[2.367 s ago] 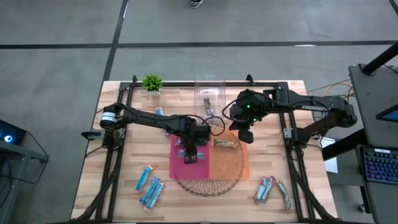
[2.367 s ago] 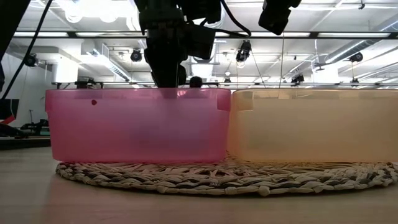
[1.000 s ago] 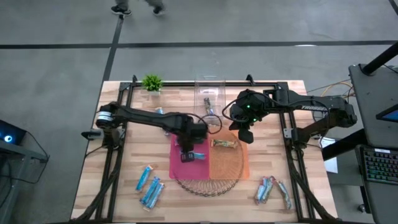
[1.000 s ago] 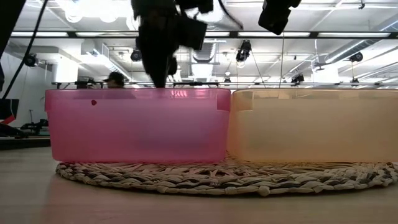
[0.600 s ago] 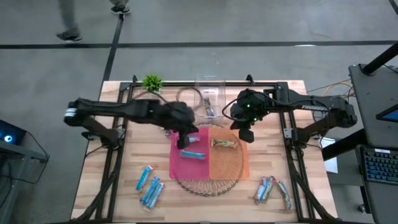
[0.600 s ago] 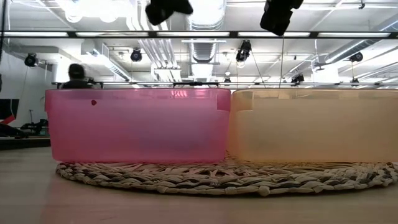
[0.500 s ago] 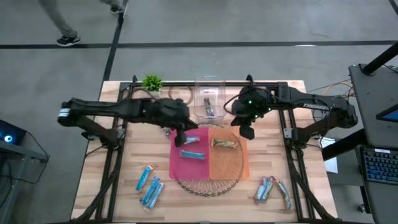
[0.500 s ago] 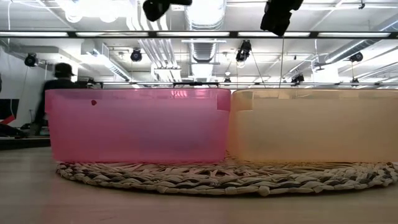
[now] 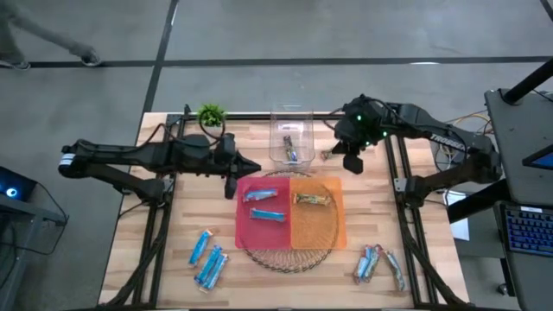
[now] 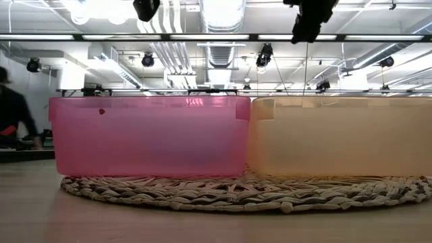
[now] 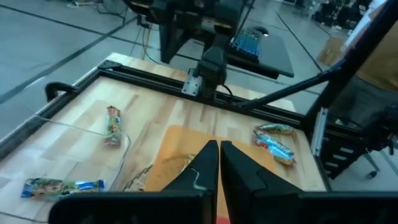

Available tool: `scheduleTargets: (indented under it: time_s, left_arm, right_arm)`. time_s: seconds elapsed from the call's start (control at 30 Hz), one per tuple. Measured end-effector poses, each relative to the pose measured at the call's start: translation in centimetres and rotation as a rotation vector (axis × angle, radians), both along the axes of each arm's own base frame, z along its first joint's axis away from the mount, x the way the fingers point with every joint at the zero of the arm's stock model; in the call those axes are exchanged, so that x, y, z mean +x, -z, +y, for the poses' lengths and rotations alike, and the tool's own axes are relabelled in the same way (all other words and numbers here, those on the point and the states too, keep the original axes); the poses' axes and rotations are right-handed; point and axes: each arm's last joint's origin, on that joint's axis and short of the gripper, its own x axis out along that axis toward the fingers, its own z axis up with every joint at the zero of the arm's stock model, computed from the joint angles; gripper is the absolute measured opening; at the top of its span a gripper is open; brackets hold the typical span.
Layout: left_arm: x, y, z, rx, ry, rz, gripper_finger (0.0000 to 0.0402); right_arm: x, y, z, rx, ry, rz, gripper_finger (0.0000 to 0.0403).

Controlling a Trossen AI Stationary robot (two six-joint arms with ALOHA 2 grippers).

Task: Pick and place Granola Bars by type
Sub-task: Put the red granola bar into the red bin

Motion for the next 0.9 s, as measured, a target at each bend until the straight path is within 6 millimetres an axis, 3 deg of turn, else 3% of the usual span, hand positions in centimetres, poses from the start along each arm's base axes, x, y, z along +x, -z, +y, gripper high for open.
scheduleTargets:
  time_s: [0.37,0.6,0.9]
  left_arm:
    - [-0.7,-0.5,0.3,0.027,-0.094,-0.024,0.0000]
    - [-0.7,-0.5,0.3,0.027,-0.097,-0.023,0.0000]
    - [-0.7,-0.5,0.5,0.046,-0.173,-0.023,0.0000]
  right_arm:
    - [-3.0,0.3,-5.1,-0.124,0.049,0.057,0.0009]
    - [-4.2,0.4,-6.7,-0.203,0.019,0.078,0.0009]
    - [-5.3,2.6,-8.3,-0.329,-0.179,0.170,0.0009]
